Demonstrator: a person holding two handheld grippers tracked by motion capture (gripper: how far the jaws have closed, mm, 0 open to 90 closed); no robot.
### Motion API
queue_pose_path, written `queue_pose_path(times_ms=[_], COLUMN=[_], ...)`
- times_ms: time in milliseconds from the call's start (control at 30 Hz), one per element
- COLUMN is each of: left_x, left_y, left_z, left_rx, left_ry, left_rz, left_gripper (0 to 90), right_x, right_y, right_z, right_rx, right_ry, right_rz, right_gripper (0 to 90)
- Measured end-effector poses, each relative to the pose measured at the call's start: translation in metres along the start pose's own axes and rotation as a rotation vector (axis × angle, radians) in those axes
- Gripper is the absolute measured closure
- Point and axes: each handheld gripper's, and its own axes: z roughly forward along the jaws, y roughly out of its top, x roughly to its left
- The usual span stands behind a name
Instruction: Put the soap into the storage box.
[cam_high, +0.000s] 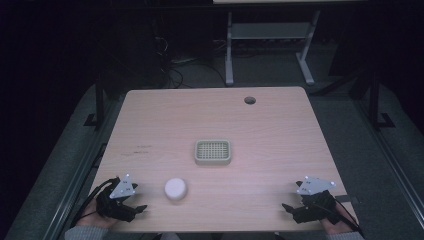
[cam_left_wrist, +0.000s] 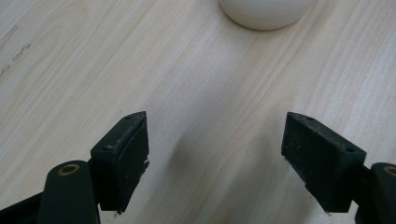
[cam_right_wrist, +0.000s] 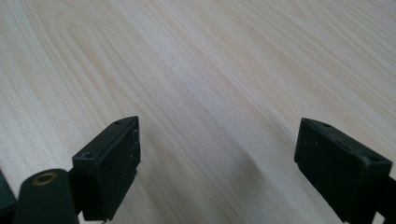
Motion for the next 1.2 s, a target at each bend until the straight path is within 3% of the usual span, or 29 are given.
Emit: queue_pose_path(times_ms=[133, 433, 1200], left_x=[-0.001, -0.002, -0.009], left_y=[0.001, 0.003, 0.022], left_z=[0.002, -0.001, 0.001], left_rx=[0.015, -0.004, 0.023], left_ry=[-0.010, -0.009, -0.028], left_rz=[0.003, 0.009, 0.064], left_gripper=[22.6, 20.2, 17.9], right_x=[0.000, 0.004, 0.004], right_y=[-0.001, 0.003, 0.003], right_z=[-0.002, -0.001, -0.001], right_rx=[-0.005, 0.000, -0.001], right_ry=[-0.003, -0.007, -0.006], right_rz=[0.012, -0.001, -0.008], right_gripper=[14.0, 13.9, 13.9])
